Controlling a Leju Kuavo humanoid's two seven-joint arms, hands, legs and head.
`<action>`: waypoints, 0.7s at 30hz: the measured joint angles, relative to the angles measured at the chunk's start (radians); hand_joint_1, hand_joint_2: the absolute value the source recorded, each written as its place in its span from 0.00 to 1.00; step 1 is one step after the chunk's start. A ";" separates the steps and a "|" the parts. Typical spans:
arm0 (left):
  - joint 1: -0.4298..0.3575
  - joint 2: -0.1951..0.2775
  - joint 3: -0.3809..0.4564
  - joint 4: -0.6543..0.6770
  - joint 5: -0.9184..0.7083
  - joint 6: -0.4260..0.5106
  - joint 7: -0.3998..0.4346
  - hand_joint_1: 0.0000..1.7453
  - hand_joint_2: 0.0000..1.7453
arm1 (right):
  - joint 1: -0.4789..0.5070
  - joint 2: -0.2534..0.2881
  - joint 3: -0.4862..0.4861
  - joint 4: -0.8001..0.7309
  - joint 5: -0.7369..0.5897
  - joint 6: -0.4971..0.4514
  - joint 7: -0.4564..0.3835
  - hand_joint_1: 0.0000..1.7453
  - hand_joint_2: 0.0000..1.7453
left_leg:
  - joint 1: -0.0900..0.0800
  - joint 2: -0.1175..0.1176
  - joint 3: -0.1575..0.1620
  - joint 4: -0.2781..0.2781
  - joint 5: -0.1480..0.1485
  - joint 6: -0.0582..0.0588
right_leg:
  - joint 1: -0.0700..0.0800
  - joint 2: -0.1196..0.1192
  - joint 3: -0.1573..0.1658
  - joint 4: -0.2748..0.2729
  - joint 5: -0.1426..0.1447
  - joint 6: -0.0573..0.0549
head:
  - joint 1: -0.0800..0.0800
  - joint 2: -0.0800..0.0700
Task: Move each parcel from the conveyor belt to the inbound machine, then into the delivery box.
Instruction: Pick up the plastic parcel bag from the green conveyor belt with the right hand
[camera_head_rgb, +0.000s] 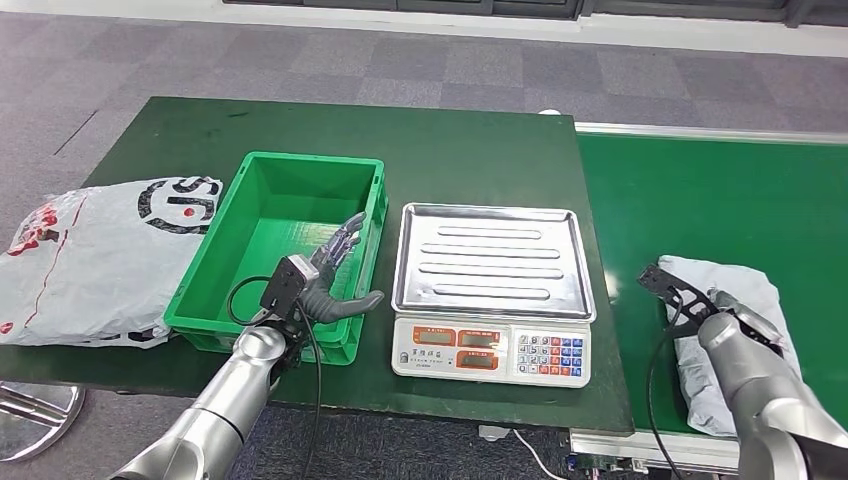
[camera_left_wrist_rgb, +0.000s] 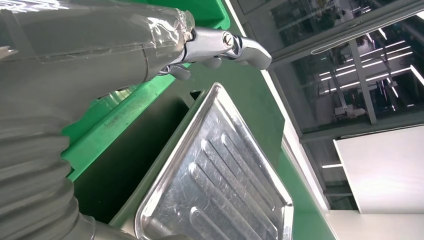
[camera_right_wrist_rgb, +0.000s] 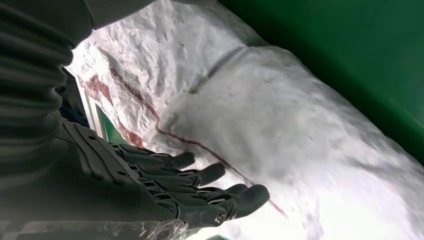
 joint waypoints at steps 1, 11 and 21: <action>-0.001 0.000 0.002 0.001 -0.003 0.002 0.000 0.00 1.00 | 0.004 -0.002 0.000 0.000 -0.002 0.009 -0.001 0.00 1.00 | 0.000 0.000 0.000 0.000 0.000 0.000 | 0.000 0.000 0.000 0.000 0.000 0.000 | 0.000 0.000; -0.006 -0.003 0.018 0.015 -0.014 0.014 0.000 0.00 1.00 | 0.073 -0.016 0.000 -0.001 0.004 0.034 -0.042 0.00 1.00 | 0.000 0.000 0.001 0.000 0.000 0.000 | 0.000 0.000 0.001 0.000 -0.001 0.001 | 0.000 0.000; -0.006 -0.006 0.026 0.015 -0.021 0.016 0.000 0.00 1.00 | 0.087 -0.016 0.000 -0.017 0.023 0.063 -0.072 1.00 1.00 | 0.000 0.000 0.001 0.000 0.000 0.000 | 0.000 0.000 0.002 0.000 -0.001 0.001 | 0.000 0.000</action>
